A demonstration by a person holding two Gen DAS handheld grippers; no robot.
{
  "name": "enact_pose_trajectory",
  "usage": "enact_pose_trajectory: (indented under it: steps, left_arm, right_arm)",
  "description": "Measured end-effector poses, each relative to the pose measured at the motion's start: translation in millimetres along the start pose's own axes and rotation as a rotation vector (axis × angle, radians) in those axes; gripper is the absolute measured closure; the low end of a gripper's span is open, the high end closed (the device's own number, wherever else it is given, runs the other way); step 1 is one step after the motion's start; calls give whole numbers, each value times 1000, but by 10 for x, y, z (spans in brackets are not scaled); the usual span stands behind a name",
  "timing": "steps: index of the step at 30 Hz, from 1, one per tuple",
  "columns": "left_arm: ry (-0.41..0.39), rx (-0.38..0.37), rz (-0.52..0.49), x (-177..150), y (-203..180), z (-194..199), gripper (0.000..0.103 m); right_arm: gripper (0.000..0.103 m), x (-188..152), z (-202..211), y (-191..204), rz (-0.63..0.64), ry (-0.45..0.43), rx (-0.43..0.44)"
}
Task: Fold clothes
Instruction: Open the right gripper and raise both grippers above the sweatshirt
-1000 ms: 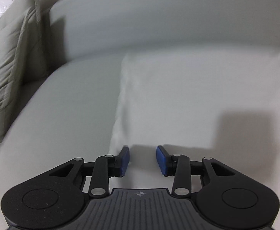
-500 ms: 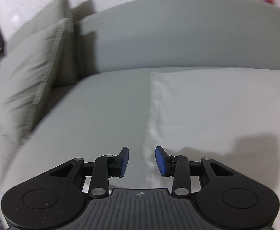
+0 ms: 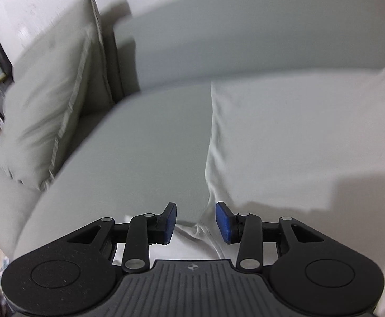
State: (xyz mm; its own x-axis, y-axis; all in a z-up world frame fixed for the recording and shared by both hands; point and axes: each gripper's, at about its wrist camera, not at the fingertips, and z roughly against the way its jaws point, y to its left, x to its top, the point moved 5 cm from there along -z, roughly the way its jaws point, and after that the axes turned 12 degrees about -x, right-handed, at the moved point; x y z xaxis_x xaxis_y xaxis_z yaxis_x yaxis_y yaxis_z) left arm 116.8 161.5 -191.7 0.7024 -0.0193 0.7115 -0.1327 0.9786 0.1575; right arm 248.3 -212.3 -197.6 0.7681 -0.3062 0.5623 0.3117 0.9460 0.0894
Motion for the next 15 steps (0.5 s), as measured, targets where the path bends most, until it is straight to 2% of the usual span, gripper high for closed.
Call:
enact_pose_trajectory:
  steps: [3,5,9,10,13,15]
  left_arm:
    - [-134,-37,76,25,71,500,63]
    - [-189,-78,137,50,144,822,63]
    - [-307,-113,166,181,303,1452,60]
    - [-338,-116,167,207,346,1608,55]
    - [-367,-135,207,181,468,1958,52]
    - [-309,-150,205,109,441,1876,51]
  right_arm:
    - [96,-22,471,-32,-40,-129,106]
    - [93,-86,854,-135,-79,-197,191]
    - [88,-321,1714,-372,-124,-267,371]
    - [86,-345,1897,-403,-122,-290,404]
    - [75,-258,2353,-478,-105,-371,476]
    - [67,-214,2539,-533,-87,-404,504]
